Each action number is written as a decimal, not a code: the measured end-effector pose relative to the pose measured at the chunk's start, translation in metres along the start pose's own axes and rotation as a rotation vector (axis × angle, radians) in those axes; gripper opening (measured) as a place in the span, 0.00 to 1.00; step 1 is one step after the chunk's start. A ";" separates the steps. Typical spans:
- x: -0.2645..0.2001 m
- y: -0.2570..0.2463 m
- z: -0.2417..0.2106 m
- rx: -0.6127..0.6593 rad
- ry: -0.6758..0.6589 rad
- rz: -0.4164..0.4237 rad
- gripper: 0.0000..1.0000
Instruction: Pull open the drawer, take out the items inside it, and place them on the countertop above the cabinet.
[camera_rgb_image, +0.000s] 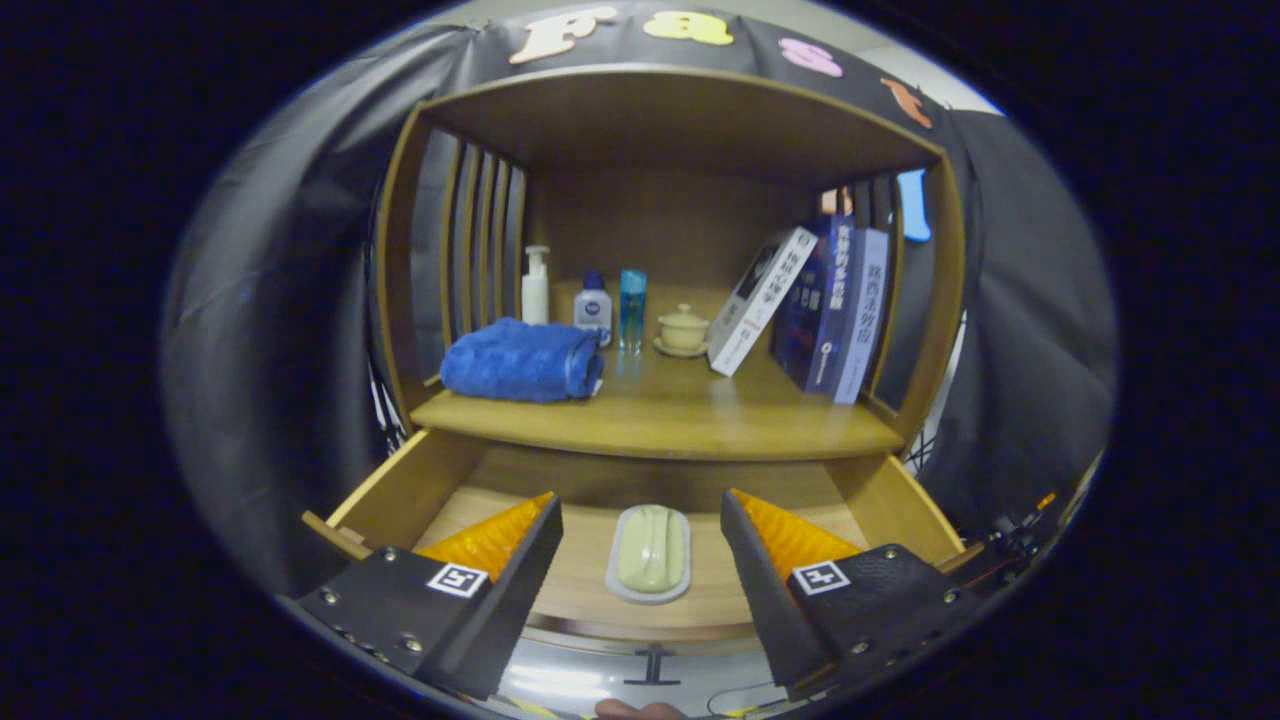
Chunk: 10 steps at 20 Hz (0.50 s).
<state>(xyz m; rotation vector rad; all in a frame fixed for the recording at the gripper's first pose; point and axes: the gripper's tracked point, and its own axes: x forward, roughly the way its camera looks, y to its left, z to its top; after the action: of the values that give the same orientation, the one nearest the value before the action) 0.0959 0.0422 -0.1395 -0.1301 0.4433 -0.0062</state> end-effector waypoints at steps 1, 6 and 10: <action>0.011 -0.001 -0.008 0.015 0.055 -0.003 0.95; 0.055 -0.016 -0.040 0.094 0.285 -0.064 0.96; 0.077 -0.012 -0.060 0.174 0.406 -0.037 0.75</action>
<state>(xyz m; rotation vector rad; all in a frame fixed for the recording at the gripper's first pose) 0.1404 0.0205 -0.2243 0.0361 0.8426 -0.1089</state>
